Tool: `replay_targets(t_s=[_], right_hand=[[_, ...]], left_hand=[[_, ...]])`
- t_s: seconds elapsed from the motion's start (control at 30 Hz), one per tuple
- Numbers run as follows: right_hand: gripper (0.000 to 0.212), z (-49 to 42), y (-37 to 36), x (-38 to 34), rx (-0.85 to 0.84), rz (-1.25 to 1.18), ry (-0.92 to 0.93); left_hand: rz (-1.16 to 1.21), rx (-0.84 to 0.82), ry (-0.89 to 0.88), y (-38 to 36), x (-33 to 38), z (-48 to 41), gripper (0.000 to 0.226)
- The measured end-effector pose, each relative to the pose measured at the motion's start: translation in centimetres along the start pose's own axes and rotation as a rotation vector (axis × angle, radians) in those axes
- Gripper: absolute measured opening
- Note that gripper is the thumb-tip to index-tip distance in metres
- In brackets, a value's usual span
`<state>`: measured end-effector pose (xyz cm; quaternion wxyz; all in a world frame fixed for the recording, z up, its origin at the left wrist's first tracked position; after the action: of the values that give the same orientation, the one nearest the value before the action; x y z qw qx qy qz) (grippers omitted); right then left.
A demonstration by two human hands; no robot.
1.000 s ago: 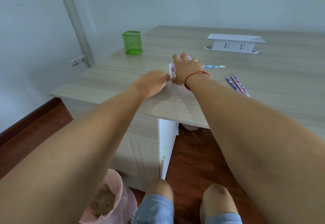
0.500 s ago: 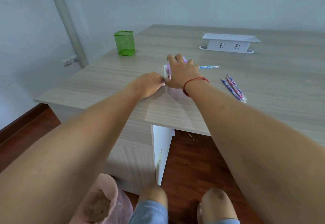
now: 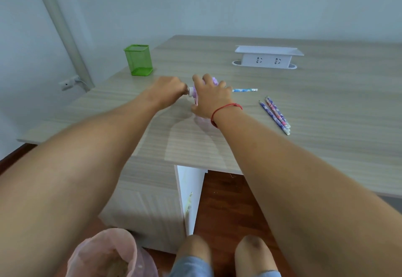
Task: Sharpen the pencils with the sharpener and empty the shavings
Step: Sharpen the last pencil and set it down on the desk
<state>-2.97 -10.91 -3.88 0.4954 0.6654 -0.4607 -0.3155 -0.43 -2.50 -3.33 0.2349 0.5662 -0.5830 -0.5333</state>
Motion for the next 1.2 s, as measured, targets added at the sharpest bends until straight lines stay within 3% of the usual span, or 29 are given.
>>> replay_targets(t_s=[0.43, 0.57, 0.77, 0.93, 1.0, 1.1, 1.2], right_hand=[[0.057, -0.1, 0.0, -0.4, -0.013, 0.024, -0.011], [0.057, 0.0, 0.2, -0.5, -0.027, 0.041, -0.018], [0.055, -0.2, 0.0, -0.5, -0.058, 0.035, -0.016], [0.047, -0.7, 0.6, -2.3, -0.043, 0.309, 0.139], [0.047, -1.2, 0.7, -2.3, -0.064, 0.378, 0.179], [0.045, -1.6, 1.1, -0.2, -0.038, 0.198, 0.088], [0.038, -2.0, 1.1, 0.0, 0.08, 0.112, 0.058]], left_hand=[[0.159, 0.142, 0.146, 5.3, -0.4, 1.9, 0.031], [0.121, 0.186, 0.073, 5.9, 0.7, 4.1, 0.024], [0.306, 0.206, -0.043, 5.3, 1.7, 6.0, 0.014], [0.355, -0.014, 0.049, 0.7, 3.3, 6.8, 0.034], [0.322, -0.021, 0.045, -0.1, 4.1, 6.4, 0.035], [0.464, 0.113, 0.166, 0.4, 2.3, 5.5, 0.032], [0.457, 0.167, 0.145, 0.7, 2.0, 5.2, 0.033]])
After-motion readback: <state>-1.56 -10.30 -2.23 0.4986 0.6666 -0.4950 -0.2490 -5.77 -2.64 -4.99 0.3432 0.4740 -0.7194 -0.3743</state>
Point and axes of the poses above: each hand's wrist, its own z-axis away from the middle knuckle, its own y-axis out of the back of the hand, x = y × z, the point moved 9 cm from there along -z, towards the middle knuckle, and after that the axes turned 11 degrees about y, right-handed, at the moved point
